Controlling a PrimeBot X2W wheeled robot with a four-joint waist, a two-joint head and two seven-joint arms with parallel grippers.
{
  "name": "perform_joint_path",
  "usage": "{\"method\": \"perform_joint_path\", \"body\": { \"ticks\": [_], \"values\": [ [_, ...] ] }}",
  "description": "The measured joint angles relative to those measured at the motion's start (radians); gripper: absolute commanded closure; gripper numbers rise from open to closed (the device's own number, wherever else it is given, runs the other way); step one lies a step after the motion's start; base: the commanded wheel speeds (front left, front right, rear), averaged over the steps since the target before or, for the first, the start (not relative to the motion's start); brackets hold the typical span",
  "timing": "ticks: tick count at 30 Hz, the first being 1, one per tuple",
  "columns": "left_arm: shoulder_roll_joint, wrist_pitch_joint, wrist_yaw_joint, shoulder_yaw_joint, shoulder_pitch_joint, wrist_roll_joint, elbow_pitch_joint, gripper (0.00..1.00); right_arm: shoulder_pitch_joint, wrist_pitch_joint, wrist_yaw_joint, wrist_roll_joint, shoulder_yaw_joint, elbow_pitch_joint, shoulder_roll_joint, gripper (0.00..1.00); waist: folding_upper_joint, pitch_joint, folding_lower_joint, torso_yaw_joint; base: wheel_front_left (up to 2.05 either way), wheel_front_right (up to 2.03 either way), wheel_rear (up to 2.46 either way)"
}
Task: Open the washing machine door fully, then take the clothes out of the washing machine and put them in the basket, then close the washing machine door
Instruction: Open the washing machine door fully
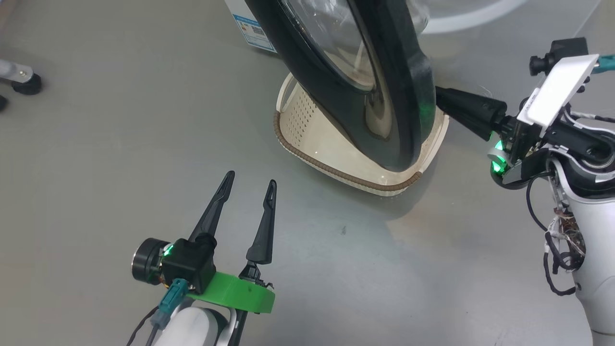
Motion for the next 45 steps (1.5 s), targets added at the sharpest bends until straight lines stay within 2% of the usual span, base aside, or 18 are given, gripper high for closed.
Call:
{"method": "perform_joint_path", "body": {
  "ticks": [15,34,36,39,45],
  "values": [
    [0.0,0.0,0.0,-0.012,0.001,0.0,0.002,0.0,0.071,0.026,0.0,0.014,0.068,-0.042,0.052,1.0,0.0,-0.013,0.0,0.007,0.0,0.0,0.0],
    [0.0,0.0,0.0,0.011,0.003,0.0,0.004,0.0,0.094,0.022,0.0,0.005,0.085,-0.071,0.049,1.0,0.0,-0.018,0.0,0.002,0.0,0.0,0.0],
    [0.0,0.0,0.0,0.01,0.003,0.0,0.01,0.0,0.094,0.008,0.018,-0.06,0.091,-0.076,0.013,1.0,0.0,-0.024,0.0,-0.003,0.0,0.0,0.0],
    [0.0,0.0,0.0,0.012,0.002,0.0,0.02,0.0,0.109,-0.011,0.054,-0.093,0.079,-0.078,-0.021,1.0,0.0,-0.039,0.0,-0.011,0.0,0.0,0.0],
    [0.0,0.0,0.0,0.029,0.002,0.013,0.045,0.0,0.155,-0.095,0.185,-0.236,0.071,-0.094,-0.075,1.0,0.0,-0.079,0.0,-0.035,0.0,0.0,0.0]
  ]
}}
